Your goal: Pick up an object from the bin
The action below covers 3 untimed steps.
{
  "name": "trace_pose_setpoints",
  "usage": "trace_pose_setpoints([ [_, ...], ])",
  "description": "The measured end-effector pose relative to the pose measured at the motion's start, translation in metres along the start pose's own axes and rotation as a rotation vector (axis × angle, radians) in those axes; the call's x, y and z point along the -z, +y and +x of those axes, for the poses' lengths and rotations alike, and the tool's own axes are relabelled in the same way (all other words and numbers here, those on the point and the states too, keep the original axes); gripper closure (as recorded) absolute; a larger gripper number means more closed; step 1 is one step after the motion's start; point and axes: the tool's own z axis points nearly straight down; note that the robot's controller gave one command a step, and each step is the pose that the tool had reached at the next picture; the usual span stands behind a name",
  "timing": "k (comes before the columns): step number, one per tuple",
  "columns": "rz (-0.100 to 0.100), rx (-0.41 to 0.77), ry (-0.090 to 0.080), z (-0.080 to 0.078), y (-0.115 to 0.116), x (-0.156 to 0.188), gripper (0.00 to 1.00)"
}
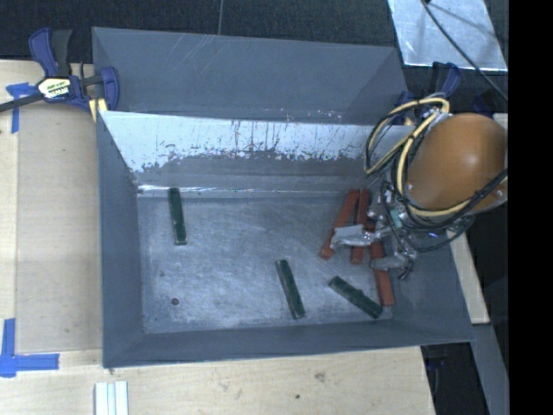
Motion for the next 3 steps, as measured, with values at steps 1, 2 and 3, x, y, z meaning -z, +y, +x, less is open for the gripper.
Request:
trace_pose_setpoints([
  [1,-0.027,0.193,0.012,-0.032,-0.061,-0.005,0.00],
  [2,-0.019,0.189,0.021,-0.025,-0.064,-0.004,1.00],
  [3,-0.011,0.202,0.028,-0.030,-0.059,0.019,1.00],
])
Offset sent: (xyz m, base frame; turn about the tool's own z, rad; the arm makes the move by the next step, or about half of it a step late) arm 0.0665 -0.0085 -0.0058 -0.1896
